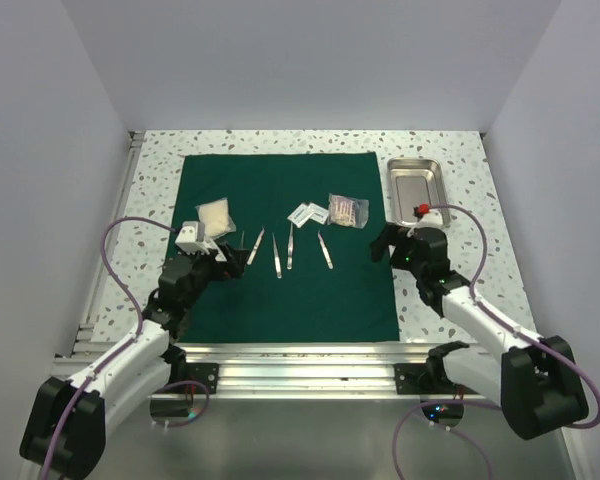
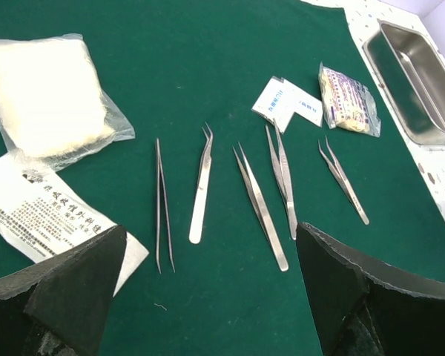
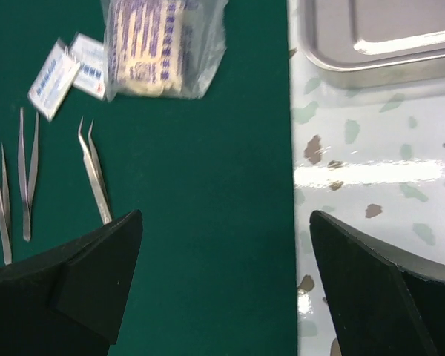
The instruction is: Prepare the surgical pack
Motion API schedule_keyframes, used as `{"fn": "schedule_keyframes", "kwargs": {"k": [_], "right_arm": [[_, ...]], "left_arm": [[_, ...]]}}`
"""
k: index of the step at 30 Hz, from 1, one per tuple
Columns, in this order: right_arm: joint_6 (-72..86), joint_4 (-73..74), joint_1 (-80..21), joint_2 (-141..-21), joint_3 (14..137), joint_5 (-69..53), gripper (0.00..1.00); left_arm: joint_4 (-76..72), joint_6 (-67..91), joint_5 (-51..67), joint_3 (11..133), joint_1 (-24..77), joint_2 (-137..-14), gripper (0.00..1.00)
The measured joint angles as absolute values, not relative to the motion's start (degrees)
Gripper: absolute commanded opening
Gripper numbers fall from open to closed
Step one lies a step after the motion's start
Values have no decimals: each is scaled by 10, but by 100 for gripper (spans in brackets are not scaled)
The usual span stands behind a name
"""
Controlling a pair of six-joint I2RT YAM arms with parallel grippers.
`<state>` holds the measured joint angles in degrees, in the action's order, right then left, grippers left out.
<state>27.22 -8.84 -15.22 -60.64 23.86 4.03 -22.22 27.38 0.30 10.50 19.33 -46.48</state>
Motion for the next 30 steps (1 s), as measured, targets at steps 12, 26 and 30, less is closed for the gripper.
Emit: {"fn": "schedule_keyframes", "kwargs": {"k": [12,26,30], "right_arm": [[206,-14,-288,-877,480,17,71],[152,95,-371,-1047,643,65,48],[146,110,-380,-1072,654,83,40]], "left_arm": [[-222,274,2,108,204,-468,98],[-221,274,2,111,204,-475,98],[-220,274,2,111,204,-476,98]]}}
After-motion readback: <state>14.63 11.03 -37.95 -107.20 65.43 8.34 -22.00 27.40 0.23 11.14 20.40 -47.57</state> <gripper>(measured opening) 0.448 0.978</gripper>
